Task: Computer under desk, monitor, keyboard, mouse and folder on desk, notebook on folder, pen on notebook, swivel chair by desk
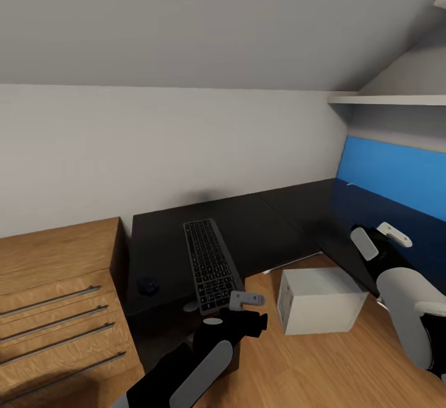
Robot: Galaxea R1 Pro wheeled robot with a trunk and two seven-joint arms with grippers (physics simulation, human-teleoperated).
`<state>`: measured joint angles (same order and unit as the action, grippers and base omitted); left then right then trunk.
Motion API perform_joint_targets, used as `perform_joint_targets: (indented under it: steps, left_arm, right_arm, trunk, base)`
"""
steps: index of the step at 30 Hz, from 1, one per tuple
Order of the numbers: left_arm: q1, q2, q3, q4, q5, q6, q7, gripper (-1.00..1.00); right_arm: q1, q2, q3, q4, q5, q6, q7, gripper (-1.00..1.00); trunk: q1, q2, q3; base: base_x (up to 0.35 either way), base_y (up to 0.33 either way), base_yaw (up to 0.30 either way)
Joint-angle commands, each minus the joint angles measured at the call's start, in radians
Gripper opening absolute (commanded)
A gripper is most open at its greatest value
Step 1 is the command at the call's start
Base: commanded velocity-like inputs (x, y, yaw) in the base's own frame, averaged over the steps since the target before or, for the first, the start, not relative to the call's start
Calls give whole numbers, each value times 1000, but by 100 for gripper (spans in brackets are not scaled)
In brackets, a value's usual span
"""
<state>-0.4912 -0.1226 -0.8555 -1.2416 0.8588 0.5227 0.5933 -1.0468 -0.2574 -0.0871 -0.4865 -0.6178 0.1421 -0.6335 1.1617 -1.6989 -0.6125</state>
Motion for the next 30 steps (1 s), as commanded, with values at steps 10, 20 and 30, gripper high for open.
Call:
perform_joint_targets:
  steps: [10, 20, 30]
  left_arm:
    - [-1, -1, -2, 2, 8, 0, 10, 100]
    - [-1, -2, -3, 2, 11, 0, 10, 100]
    - [-1, -2, -2, 2, 8, 0, 10, 100]
  right_arm:
    - [33, 1, 14, -7, 30, -6, 17, 100]
    - [34, 56, 17, -11, 41, -67, 12, 100]
    - [34, 65, 17, -9, 43, -74, 13, 100]
  trunk:
    - [0, -1, -1]
    - [0, -1, -1]
    - [0, -1, -1]
  base:
    - [0, 0, 8]
    - [0, 0, 0]
    - [0, 0, 0]
